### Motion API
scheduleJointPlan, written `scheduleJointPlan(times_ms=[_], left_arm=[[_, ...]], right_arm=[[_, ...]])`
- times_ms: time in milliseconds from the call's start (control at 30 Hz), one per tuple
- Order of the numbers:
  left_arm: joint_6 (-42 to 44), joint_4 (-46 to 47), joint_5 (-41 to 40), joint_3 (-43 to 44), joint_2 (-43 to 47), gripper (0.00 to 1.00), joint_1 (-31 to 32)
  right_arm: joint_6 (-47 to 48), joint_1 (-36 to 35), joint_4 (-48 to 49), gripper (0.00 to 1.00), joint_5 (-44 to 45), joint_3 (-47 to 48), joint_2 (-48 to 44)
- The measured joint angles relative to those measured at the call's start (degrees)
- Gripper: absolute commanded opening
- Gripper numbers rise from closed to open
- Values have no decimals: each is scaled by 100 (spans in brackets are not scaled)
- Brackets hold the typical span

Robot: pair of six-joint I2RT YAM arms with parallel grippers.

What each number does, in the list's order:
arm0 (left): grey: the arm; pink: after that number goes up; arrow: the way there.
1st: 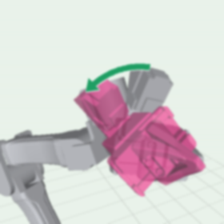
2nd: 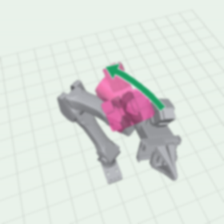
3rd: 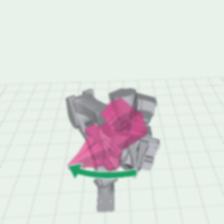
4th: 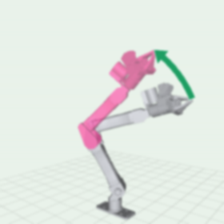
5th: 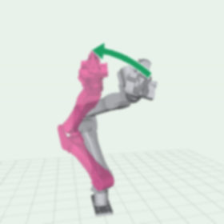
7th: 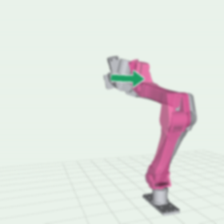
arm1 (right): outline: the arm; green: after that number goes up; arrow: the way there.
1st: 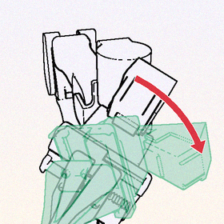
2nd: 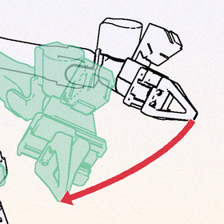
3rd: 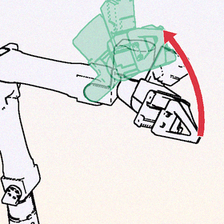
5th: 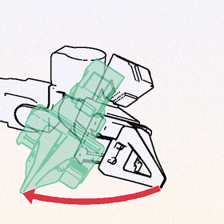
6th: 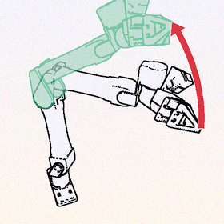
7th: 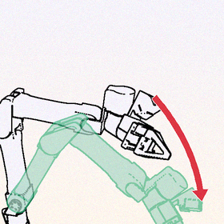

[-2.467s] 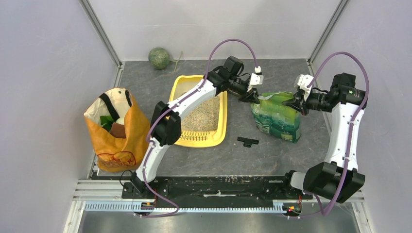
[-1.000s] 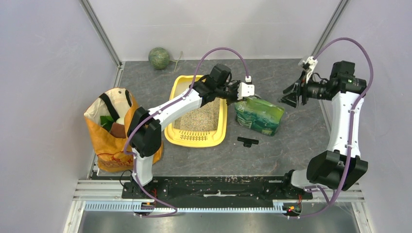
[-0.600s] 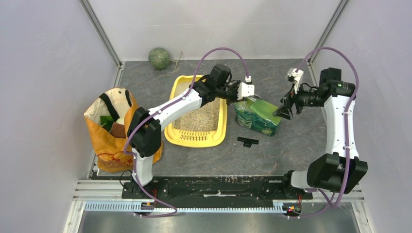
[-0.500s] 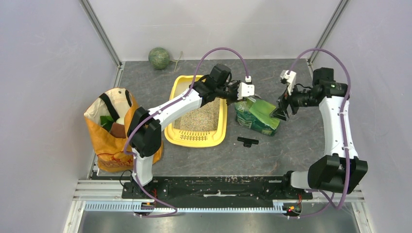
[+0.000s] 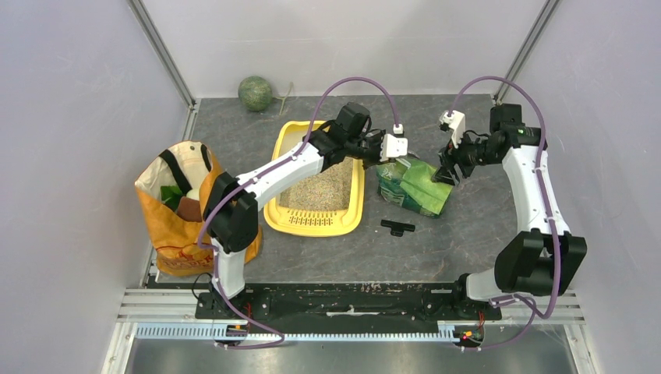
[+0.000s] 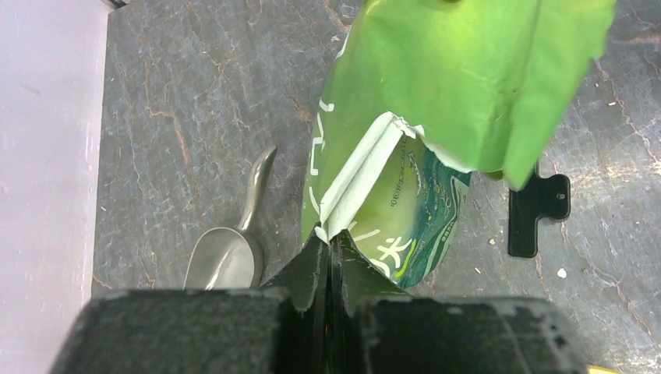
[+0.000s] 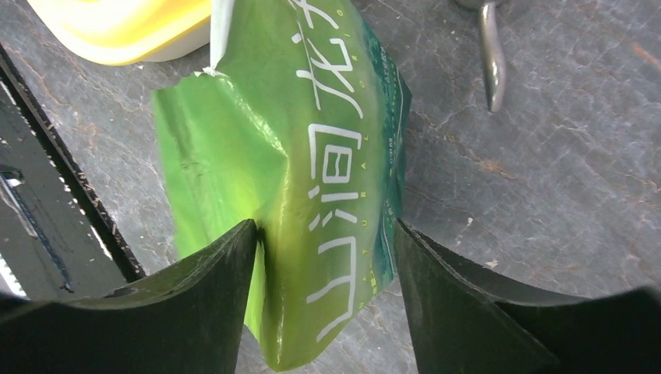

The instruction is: Fill the litter box with clean litter

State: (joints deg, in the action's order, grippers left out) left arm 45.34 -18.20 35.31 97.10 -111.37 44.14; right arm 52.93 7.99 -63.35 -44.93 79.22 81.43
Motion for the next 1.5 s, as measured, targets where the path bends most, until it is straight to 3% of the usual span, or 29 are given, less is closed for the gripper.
scheduleJointPlan(times_ms=[100, 167, 333, 467, 567, 600, 700, 867, 1100, 1333, 1500], left_arm=[[31, -15, 17, 0, 4, 35, 0], [81, -122, 20, 2, 22, 48, 0], [262, -1331, 291, 433, 92, 66, -76], [68, -2181, 920, 848, 332, 67, -420], [-293, -2376, 1128, 1327, 365, 72, -754], [-356, -2391, 1145, 1438, 365, 74, -850], [-461, -2319, 1231, 1458, 376, 77, -949], [-938, -1766, 1412, 763, 352, 75, -857], [-2006, -1460, 1781, 1663, -468, 67, -776], [-2441, -1377, 2033, 1609, -625, 66, -752], [-2455, -1379, 1923, 1543, -839, 51, -702]], right_arm=[[42, -39, -13, 53, 7, 11, 133], [87, -66, -35, 47, 2, 11, 179], [361, -96, -155, 41, -11, 44, 184], [719, -98, -221, 23, -2, 44, 177], [1128, -103, -225, 2, 48, -42, 98], [1215, -103, -227, 0, 50, -87, 59], [1405, -107, -221, 0, 72, -197, -42], [1744, -114, -160, 0, 107, -313, -168], [2302, -114, -179, 0, 131, -544, -463], [2481, -114, -181, 0, 129, -564, -479], [2540, -114, -184, 0, 129, -570, -487]])
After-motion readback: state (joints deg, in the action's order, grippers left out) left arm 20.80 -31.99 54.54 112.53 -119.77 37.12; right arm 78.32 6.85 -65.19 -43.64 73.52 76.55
